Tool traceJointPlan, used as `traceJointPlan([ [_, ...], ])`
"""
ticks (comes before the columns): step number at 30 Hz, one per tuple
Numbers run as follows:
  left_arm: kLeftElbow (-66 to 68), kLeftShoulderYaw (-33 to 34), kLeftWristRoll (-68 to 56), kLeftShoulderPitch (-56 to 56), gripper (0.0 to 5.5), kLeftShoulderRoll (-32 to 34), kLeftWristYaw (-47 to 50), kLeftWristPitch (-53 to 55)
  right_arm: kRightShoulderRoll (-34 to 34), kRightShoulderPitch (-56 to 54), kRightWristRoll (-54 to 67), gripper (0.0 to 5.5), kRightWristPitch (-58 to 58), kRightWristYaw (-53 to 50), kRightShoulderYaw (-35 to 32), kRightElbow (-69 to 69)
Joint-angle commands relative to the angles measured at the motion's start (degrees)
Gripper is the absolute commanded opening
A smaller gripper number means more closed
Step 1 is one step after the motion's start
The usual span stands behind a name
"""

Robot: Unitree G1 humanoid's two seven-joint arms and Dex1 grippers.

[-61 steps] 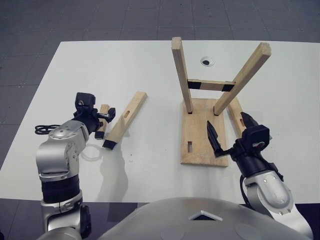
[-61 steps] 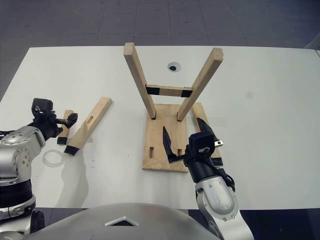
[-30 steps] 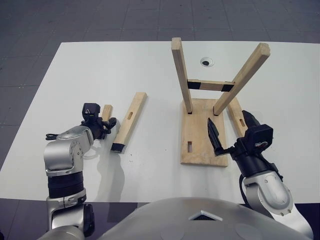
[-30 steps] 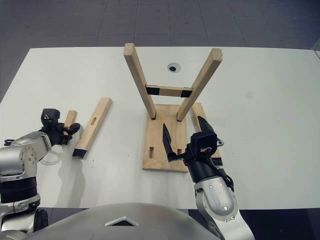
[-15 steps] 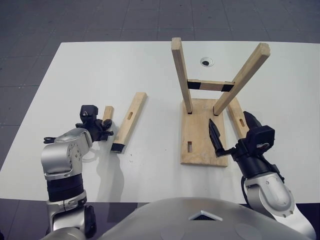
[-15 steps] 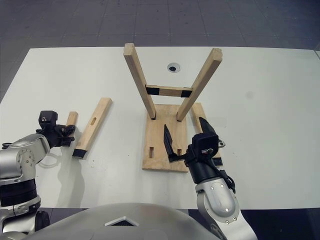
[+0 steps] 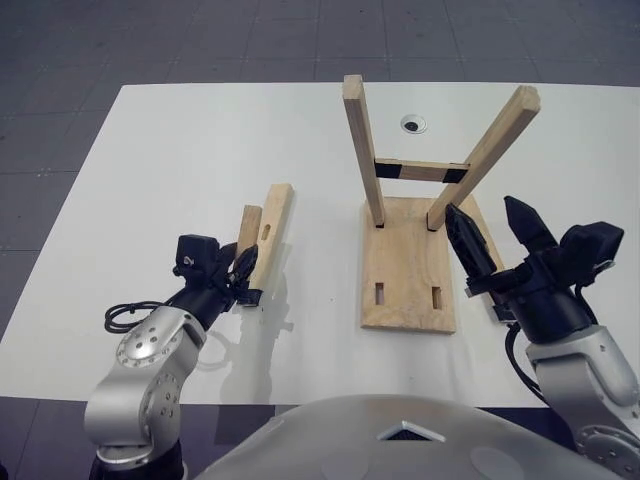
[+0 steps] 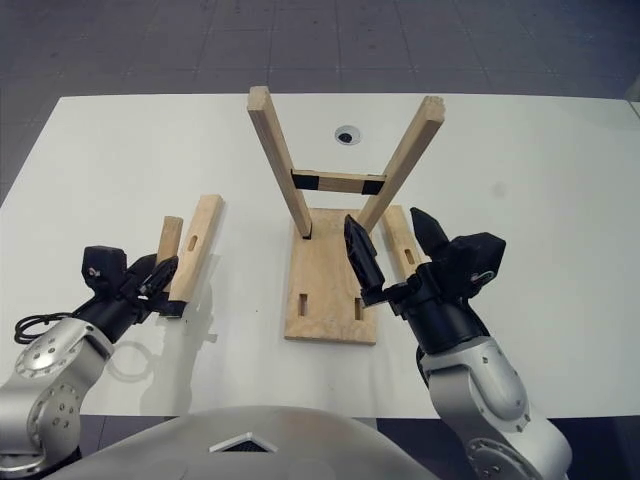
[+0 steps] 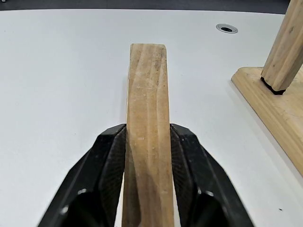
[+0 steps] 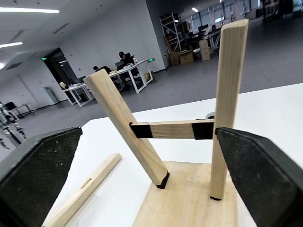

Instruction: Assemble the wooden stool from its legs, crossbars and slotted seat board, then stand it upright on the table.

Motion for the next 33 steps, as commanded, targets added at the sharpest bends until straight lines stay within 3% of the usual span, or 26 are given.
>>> traceJointPlan([
  [1,-3.3,-6.0,6.7,6.4,1.33,1.8,0.2,-10.7,-4.8,-3.4,9.8,5.22,-1.8,-1.4,2.7,-0.7],
  [5,-5.8,-14.6,12.7,11.2,1.33,3.0,-0.1,-20.5,-6.6,-8.2,13.2,5.22,-0.9,-3.9,8.0,-0.7],
  [14,-10.6,-30.0,22.5,14.0,1.33,6.2,-2.0,-36.8,-2.6,-16.5,13.7,5.22,3.5,-11.0,18.0,-0.7],
  [26,-10.6,-38.9,23.2,12.4,1.33,6.3,-3.3,-38.4,0.8,-20.2,12.5,5.22,6.5,-12.6,21.5,-0.7],
  [33,-10.6,-39.7,22.5,12.1,1.33,6.8,-3.9,-38.6,3.0,-19.8,12.5,3.98,6.3,-10.7,22.0,-0.7],
])
